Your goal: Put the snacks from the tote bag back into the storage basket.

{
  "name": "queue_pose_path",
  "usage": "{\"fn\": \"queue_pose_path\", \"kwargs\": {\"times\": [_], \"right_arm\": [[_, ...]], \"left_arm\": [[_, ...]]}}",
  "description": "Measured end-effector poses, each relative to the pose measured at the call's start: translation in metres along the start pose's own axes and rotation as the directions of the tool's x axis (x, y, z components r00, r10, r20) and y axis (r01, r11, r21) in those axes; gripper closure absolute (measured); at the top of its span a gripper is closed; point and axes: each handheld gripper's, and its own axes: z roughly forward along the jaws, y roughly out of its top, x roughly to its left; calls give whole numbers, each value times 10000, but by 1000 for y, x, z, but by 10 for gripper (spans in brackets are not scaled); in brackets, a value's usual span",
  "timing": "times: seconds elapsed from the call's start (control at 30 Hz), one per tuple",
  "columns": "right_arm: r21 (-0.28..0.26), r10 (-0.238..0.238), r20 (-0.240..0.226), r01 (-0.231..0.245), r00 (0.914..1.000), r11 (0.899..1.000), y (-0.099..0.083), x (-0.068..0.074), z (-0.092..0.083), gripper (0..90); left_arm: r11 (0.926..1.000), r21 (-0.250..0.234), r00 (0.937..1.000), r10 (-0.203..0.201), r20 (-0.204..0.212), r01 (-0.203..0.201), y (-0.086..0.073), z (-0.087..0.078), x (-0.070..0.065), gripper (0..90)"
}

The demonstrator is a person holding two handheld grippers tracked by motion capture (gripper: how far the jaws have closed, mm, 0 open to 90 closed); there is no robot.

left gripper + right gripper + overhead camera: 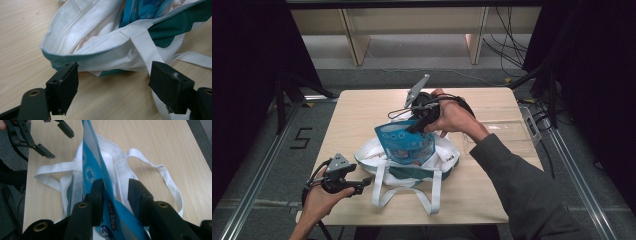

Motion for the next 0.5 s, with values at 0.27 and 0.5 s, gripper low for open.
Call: {"fn": "queue_pose_path", "kwargs": {"times": [0.27, 0.5], "right_arm": [[2, -325, -133, 325, 9994, 9995, 0, -1, 0, 708], [-12, -771, -253, 771, 9967, 9970, 2, 1, -2, 775]], "left_arm": [[9999, 78, 9999, 111, -10, -110, 0, 0, 0, 228], [9997, 231, 10000, 48, 22, -49, 0, 0, 0, 231]]}}
